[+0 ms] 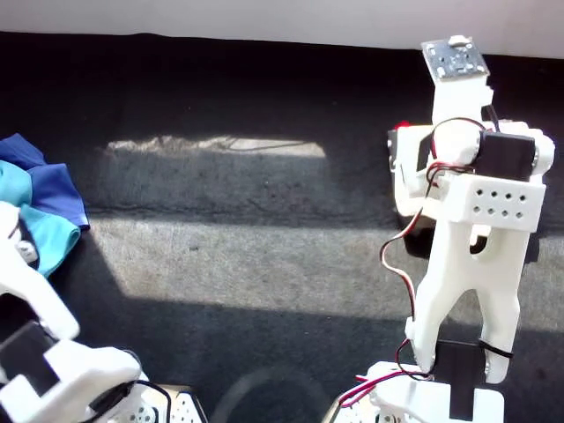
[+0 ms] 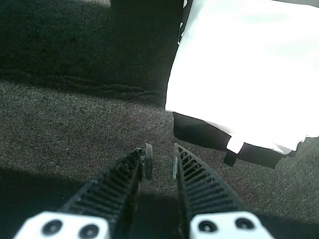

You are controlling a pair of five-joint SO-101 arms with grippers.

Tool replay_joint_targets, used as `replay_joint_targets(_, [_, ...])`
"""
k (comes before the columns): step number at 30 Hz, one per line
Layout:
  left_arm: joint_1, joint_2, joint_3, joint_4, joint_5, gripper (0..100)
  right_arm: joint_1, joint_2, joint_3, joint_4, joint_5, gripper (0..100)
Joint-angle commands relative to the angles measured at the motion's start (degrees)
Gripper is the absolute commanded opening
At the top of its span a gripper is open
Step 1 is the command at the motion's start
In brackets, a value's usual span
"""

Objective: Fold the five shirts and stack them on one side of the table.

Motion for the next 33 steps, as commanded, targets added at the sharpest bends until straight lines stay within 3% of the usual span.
replay_joint_targets(1, [12.6, -12.6, -2.1, 4.6, 0.7, 1, 0.7, -2.2, 5.0, 0.3, -0.5, 7.7])
replay_joint_targets(8, [37.5, -27.3, -2.4, 5.6, 5.2, 1, 9.2, -2.2, 13.0, -3.8, -6.5, 7.7])
replay_joint_targets(17, [62.3, -28.6, -2.4, 3.3, 11.2, 1, 17.0, -2.2, 15.8, -4.0, -6.6, 7.7])
replay_joint_targets(23, [70.2, -28.7, -2.4, 1.0, 11.9, 1, 17.6, -2.2, 15.8, -3.6, -6.6, 7.7])
replay_joint_targets(27, [71.0, -28.6, -1.8, -0.4, 12.0, 1, 17.5, -2.2, 15.8, -3.6, -6.7, 7.7])
replay_joint_targets(33, [69.4, -28.9, -1.8, 0.0, 12.0, 21, 16.7, -2.2, 15.8, -3.7, -6.9, 7.7])
